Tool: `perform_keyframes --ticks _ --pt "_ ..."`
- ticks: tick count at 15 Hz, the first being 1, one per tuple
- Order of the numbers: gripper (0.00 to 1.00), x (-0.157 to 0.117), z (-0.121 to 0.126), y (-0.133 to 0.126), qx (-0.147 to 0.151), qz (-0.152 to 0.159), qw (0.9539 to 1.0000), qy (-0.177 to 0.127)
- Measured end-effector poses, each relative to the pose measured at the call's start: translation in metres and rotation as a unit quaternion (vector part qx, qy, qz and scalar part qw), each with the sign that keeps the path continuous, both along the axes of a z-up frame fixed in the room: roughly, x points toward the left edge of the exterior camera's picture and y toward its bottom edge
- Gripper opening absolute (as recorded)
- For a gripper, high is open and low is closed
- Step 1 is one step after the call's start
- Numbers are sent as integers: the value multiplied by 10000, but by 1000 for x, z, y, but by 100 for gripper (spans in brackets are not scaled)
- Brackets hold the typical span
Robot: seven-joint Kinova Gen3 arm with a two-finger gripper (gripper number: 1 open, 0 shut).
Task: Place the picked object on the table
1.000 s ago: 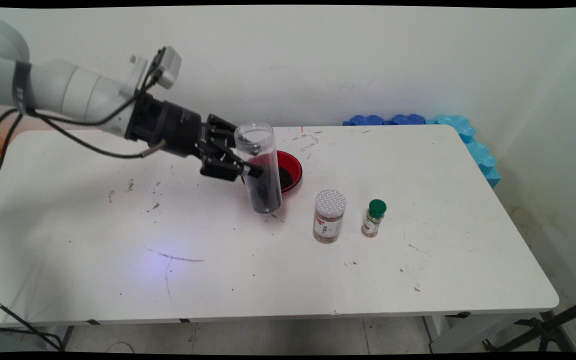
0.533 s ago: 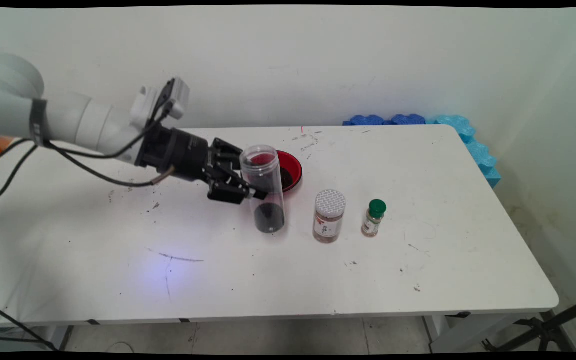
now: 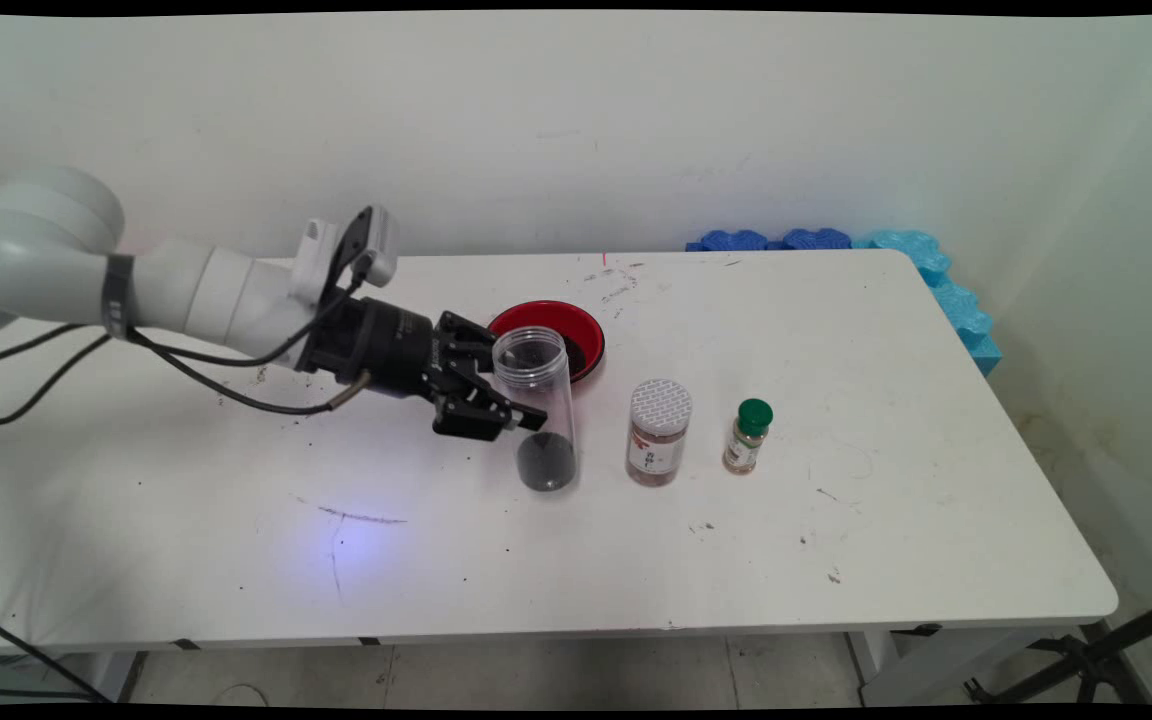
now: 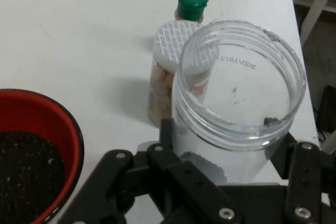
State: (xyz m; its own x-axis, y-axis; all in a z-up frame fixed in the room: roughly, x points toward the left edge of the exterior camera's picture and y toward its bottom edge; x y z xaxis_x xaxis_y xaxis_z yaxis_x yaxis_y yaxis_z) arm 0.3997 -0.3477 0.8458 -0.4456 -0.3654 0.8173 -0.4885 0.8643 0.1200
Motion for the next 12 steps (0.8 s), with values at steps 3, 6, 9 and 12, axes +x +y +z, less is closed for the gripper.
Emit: perform_keyframes --ticks 3,6,9,12 --pt "0 -3 -8 0 16 16 10000 -10" --pt "0 -6 -18 1 27 20 10000 -15" --pt "0 -8 -27 0 43 43 10000 -25" --pt "0 -9 -33 0 48 53 10000 -27"
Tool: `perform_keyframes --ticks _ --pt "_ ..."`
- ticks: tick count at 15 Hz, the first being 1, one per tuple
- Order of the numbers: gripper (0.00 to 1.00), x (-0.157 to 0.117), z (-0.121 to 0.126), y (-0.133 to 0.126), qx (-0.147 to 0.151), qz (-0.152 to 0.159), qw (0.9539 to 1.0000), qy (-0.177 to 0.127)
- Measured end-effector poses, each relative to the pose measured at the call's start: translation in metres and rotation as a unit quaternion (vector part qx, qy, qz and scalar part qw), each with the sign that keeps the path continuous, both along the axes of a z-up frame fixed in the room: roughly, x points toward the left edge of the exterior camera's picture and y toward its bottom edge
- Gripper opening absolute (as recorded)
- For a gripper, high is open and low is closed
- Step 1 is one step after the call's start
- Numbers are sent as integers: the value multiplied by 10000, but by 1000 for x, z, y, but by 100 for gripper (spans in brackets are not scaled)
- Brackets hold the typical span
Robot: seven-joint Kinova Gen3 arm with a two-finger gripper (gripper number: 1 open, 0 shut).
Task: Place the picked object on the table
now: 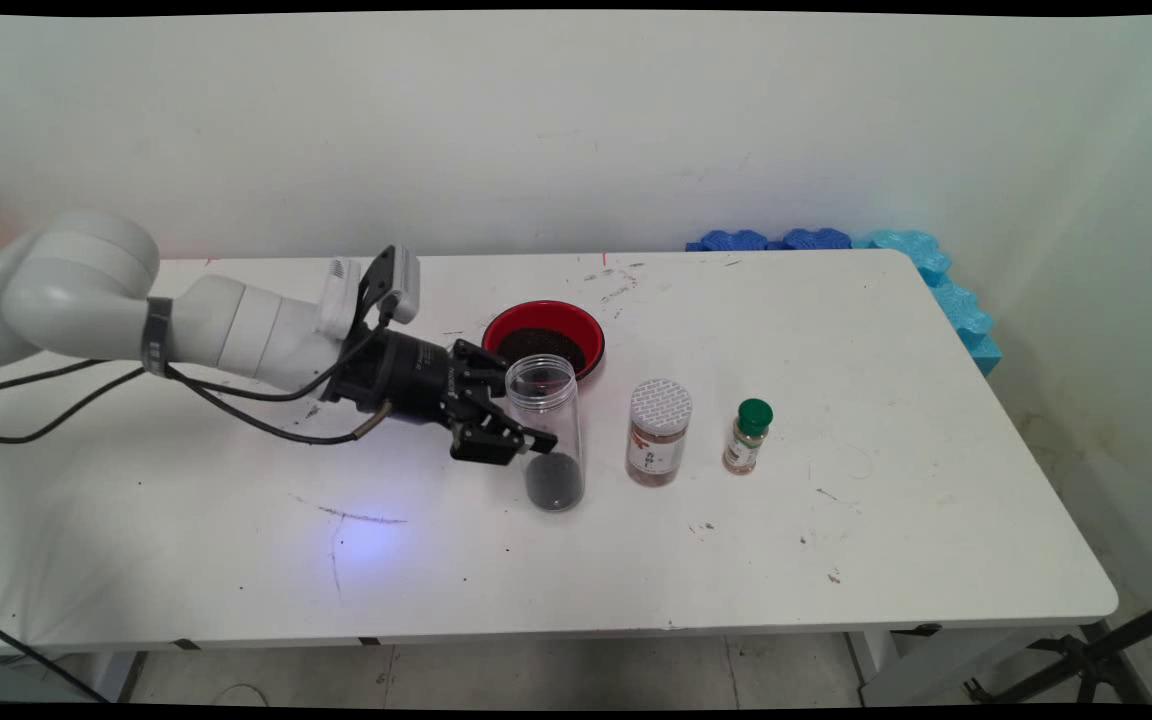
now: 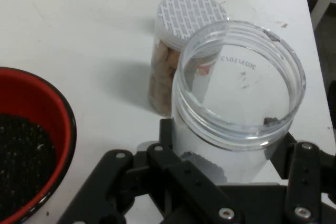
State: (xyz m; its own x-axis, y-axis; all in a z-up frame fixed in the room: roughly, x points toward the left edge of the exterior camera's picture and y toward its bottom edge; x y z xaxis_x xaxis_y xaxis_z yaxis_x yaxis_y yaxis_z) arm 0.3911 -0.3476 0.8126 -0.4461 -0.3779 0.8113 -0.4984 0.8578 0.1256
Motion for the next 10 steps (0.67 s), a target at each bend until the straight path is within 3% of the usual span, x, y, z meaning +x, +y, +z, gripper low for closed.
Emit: perform_keyframes --ticks 6,7,10 --pt "0 -1 -7 -1 -16 -7 10000 6" --pt "100 -1 -7 -1 -27 -15 10000 14" --pt "100 0 -8 -1 -43 -41 10000 17"
